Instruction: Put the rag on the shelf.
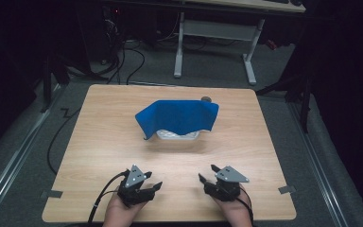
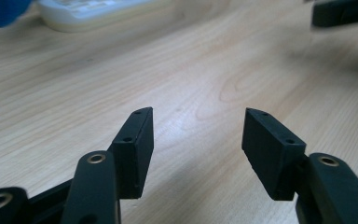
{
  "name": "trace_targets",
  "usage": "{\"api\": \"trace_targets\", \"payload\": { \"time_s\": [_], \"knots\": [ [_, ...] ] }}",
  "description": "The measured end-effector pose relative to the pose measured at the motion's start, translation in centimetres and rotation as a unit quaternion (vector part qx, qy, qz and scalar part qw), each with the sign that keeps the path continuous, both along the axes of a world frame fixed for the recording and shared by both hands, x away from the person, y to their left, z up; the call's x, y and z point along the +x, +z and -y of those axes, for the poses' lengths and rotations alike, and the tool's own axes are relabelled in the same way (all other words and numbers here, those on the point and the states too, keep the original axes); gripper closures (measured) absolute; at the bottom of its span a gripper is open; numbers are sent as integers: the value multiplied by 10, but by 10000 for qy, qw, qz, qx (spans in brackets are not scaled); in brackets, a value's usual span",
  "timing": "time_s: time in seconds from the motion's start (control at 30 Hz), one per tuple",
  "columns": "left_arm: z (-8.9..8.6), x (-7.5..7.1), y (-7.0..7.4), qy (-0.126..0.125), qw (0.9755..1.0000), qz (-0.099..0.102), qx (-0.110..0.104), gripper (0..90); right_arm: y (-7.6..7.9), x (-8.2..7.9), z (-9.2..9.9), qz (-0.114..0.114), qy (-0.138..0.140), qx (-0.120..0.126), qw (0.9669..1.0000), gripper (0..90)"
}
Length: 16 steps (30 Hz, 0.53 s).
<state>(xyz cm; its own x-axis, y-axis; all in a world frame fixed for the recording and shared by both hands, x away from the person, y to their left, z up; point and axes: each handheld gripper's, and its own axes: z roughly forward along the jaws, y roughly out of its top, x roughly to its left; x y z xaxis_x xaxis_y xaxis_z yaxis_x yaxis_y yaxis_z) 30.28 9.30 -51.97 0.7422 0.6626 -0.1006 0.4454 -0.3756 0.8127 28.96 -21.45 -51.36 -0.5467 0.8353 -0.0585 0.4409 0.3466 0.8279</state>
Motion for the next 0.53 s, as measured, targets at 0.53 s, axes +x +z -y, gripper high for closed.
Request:
{"api": "trace_targets", "payload": {
  "time_s": [0.53],
  "knots": [
    [-13, 8, -1, 350, 9993, -24, -115, 400, 5, 16, 23, 123, -141, 228, 9996, 364]
  ]
}}
